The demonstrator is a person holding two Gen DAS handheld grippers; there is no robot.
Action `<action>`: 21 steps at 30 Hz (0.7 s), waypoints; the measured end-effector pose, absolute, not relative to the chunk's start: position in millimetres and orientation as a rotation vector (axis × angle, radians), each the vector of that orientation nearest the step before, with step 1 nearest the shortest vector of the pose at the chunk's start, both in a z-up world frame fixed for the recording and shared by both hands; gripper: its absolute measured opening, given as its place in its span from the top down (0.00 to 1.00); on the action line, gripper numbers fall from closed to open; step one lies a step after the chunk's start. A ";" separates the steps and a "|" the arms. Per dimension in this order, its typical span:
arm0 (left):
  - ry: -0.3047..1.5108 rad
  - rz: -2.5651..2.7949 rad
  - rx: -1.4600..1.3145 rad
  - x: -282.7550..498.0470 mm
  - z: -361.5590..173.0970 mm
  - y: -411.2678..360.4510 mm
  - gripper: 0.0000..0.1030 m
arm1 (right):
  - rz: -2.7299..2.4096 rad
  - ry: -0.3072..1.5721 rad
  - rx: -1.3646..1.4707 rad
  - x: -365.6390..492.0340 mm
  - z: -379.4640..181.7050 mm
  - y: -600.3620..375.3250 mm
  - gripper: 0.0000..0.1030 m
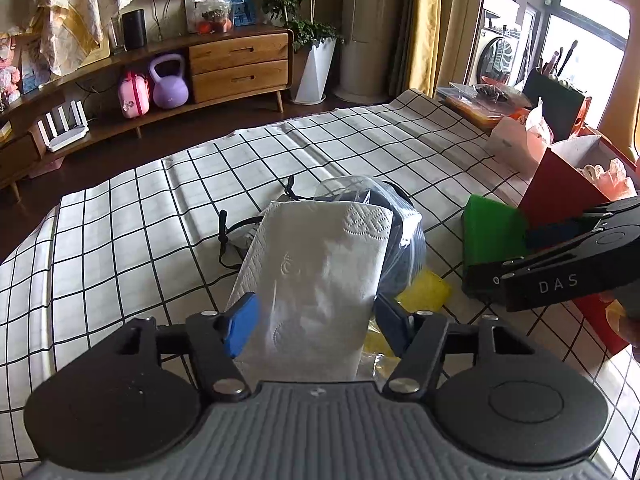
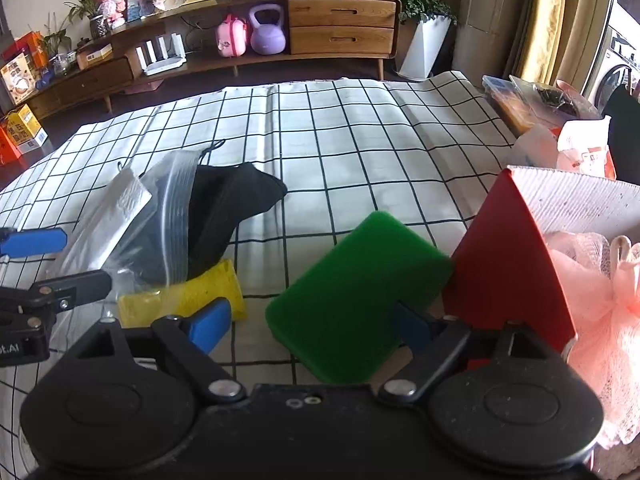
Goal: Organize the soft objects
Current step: 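Grasp the white paper towel with the left tool while the right tool grasps the green sponge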
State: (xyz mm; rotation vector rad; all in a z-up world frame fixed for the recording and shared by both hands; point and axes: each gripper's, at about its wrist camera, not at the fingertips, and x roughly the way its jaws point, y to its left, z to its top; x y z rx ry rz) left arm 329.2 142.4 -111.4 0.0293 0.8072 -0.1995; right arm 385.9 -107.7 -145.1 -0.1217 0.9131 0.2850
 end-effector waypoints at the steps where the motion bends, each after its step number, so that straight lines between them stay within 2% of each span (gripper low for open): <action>1: 0.808 -0.198 0.024 329.8 -111.6 143.5 0.40 | 0.274 0.917 -0.116 388.0 -144.7 -107.3 0.14; 2: 0.807 -0.198 0.021 329.9 -111.9 144.5 0.41 | 0.260 0.926 -0.101 389.0 -144.3 -107.8 0.13; 7: 0.795 -0.201 -0.003 329.4 -112.4 149.0 0.60 | 0.146 0.975 0.035 384.8 -145.0 -118.3 0.11; 10: 0.789 -0.198 -0.025 328.8 -111.8 150.9 0.67 | 0.109 0.973 0.111 387.7 -145.2 -121.4 0.10; 14: 0.784 -0.204 -0.027 327.9 -110.5 151.2 0.70 | 0.076 0.971 0.187 401.4 -148.0 -123.9 0.09; 17: 0.788 -0.204 -0.041 329.1 -111.5 152.6 0.79 | 0.048 0.984 0.191 409.5 -153.3 -121.3 0.09; 20: 0.783 -0.203 -0.045 328.3 -112.1 153.8 0.82 | 0.024 0.985 0.145 412.5 -157.3 -115.1 0.12; 21: 0.783 -0.202 -0.047 328.2 -112.4 154.1 0.84 | 0.014 0.982 0.128 412.2 -158.6 -113.9 0.17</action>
